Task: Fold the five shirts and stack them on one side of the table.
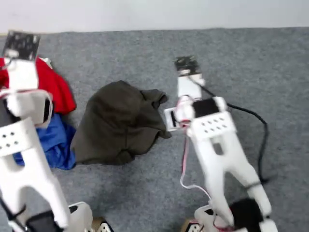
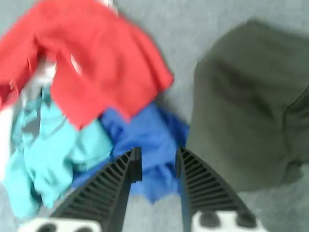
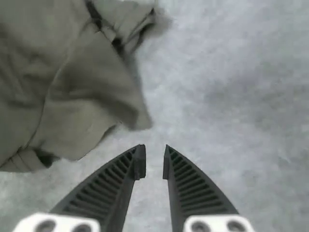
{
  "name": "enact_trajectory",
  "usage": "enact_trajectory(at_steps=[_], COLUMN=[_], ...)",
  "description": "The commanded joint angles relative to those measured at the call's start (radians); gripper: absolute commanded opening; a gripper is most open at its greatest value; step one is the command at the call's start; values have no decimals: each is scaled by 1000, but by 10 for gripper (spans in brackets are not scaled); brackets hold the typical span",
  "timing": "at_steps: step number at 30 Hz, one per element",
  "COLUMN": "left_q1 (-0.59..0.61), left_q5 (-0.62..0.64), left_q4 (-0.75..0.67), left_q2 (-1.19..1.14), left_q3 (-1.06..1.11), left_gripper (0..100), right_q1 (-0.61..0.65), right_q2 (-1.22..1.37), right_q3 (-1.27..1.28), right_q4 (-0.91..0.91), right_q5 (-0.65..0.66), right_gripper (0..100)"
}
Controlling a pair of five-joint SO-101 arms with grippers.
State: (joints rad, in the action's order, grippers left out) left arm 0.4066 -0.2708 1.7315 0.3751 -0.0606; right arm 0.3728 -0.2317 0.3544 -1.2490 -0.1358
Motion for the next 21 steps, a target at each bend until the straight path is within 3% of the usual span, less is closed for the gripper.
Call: enact_trajectory(at_steps=[1,6,12,21], left_q1=[78,158,167,163], left_q5=[-38,-83,-120,-120], left_q4=[-60,-176,-288,-370], left_q2=[112,224,345,439], left_q3=[134,328,529,631], left_gripper=[118,118,118,118], right_q1=[62,114,127,127], right_q2=[127,369,659,983], right_q3=[-126,-407,-798,-1166], right_q4=[-36,-159,-364,-516], right_q5=[-71,-80,-152,-150], right_gripper=[80,98,230,231])
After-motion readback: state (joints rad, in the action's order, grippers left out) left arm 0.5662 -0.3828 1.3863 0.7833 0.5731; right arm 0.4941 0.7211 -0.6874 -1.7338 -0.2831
